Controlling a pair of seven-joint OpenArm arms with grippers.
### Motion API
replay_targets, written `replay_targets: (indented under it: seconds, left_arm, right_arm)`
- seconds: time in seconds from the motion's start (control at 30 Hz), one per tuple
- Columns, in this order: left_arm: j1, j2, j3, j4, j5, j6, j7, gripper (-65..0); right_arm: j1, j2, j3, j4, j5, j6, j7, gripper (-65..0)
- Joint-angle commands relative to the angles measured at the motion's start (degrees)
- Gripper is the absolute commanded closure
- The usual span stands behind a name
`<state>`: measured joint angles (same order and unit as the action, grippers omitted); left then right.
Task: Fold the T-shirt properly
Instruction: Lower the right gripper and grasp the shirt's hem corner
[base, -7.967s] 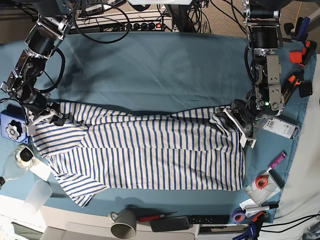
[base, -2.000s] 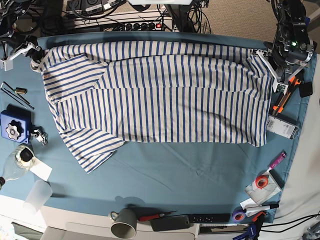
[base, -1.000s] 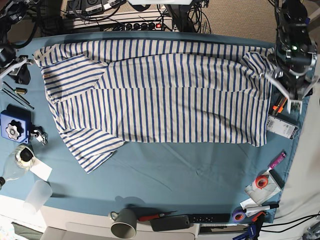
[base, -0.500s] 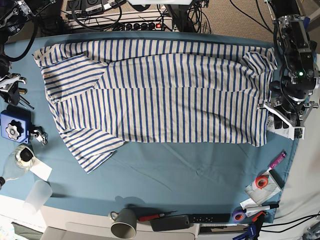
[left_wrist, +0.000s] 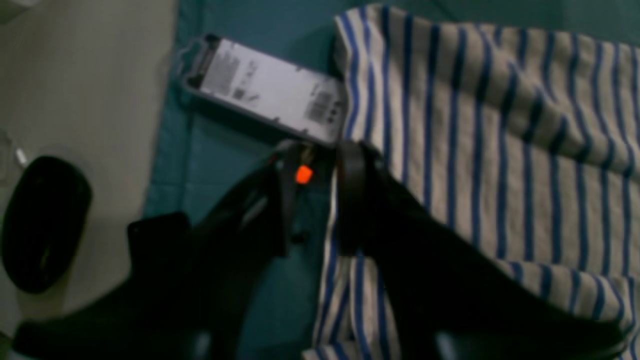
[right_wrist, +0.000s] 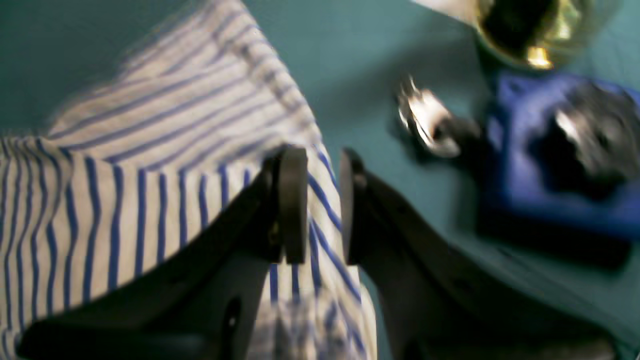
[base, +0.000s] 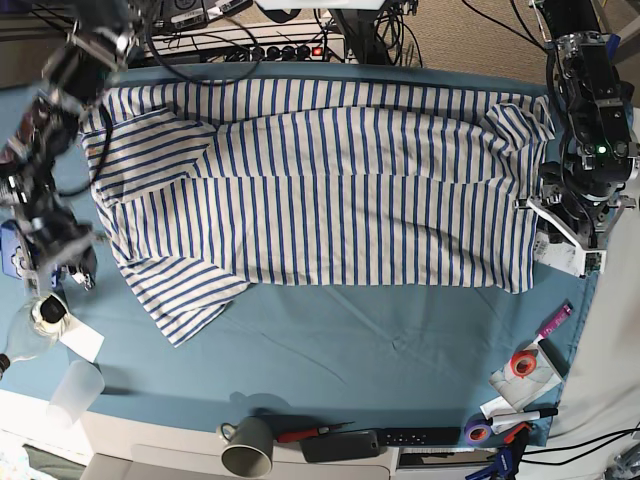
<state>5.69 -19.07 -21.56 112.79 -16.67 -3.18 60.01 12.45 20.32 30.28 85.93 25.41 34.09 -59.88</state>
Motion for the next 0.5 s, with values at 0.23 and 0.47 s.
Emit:
replay_targets:
  seconds: [0.23, 0.47]
  left_arm:
    - [-0.8, -0.6, -0.3, 0.8, 0.1, 0.2, -0.9, -15.5]
    - [0.1, -0.6, -0.3, 0.8, 0.1, -1.0, -1.0, -15.5]
  right_arm:
    - [13.4, 1.5, -9.0, -14.8, -11.8, -4.3, 9.6, -13.0]
    - [15.9, 1.5, -16.9, -18.6, -17.1, -4.9, 15.7, -27.0]
